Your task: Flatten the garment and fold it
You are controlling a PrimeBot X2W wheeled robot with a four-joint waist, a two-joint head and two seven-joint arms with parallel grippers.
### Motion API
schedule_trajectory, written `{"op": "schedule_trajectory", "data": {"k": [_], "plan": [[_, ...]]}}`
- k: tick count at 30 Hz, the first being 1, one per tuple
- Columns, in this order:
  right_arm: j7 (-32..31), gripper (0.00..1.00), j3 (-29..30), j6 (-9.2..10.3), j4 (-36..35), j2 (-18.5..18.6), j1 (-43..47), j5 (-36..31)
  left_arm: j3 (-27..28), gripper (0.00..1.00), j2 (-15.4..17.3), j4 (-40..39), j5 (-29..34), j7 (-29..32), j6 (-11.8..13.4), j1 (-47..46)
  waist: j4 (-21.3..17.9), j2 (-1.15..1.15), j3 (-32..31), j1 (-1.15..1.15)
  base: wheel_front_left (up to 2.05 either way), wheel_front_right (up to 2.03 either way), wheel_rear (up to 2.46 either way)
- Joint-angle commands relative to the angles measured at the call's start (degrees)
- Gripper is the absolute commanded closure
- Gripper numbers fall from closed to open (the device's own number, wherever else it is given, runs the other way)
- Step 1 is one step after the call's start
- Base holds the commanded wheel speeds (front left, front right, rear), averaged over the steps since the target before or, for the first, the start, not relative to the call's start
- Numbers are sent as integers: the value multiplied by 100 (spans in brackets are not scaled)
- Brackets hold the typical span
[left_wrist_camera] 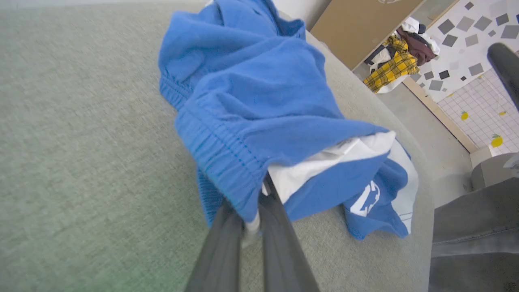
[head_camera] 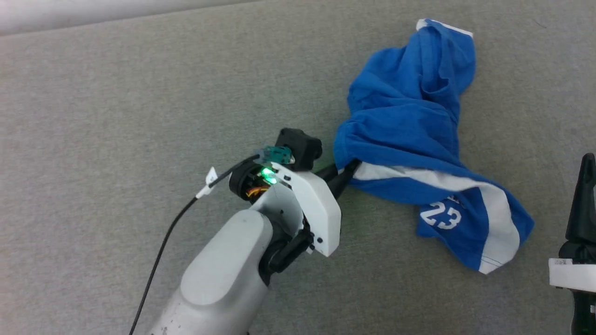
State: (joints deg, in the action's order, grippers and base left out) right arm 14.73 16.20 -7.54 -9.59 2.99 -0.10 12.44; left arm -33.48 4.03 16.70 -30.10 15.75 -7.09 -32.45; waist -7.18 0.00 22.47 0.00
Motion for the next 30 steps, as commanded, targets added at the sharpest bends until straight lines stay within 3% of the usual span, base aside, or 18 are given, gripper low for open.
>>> {"op": "schedule_trajectory", "data": {"k": [1,5,10,17,21,24,26,30], "plan": [[27,0,2,5,1,-11,-66,-66,64,100,29,-99,-72,-75,-25,-112,217,0,-176,0,0,0,0],[27,0,11,5,23,-11,-13,-167,333,100,177,-495,-172,-260,63,-95,540,0,-403,0,0,0,0],[27,0,-32,5,85,-11,69,-266,828,100,657,-1326,-238,-397,379,327,940,0,-666,0,0,0,0],[27,0,-122,5,174,-11,199,-323,1357,100,1477,-2497,-562,-34,949,2207,1279,0,-828,0,0,0,0],[27,0,-121,5,236,-12,289,-335,1380,100,1661,-2715,-1092,279,1026,3492,1398,0,-879,0,0,0,0],[27,0,-106,5,297,-12,358,-344,1342,100,1626,-2703,-1313,286,1038,4014,1493,0,-926,0,0,0,0],[27,0,-124,5,333,-12,386,-357,1361,0,1513,-2688,-1342,115,1057,4096,1546,0,-966,0,0,0,0],[27,0,-158,5,387,-12,392,-390,1410,0,1324,-2821,-1494,-100,931,3939,1603,0,-1048,0,0,0,0]]}}
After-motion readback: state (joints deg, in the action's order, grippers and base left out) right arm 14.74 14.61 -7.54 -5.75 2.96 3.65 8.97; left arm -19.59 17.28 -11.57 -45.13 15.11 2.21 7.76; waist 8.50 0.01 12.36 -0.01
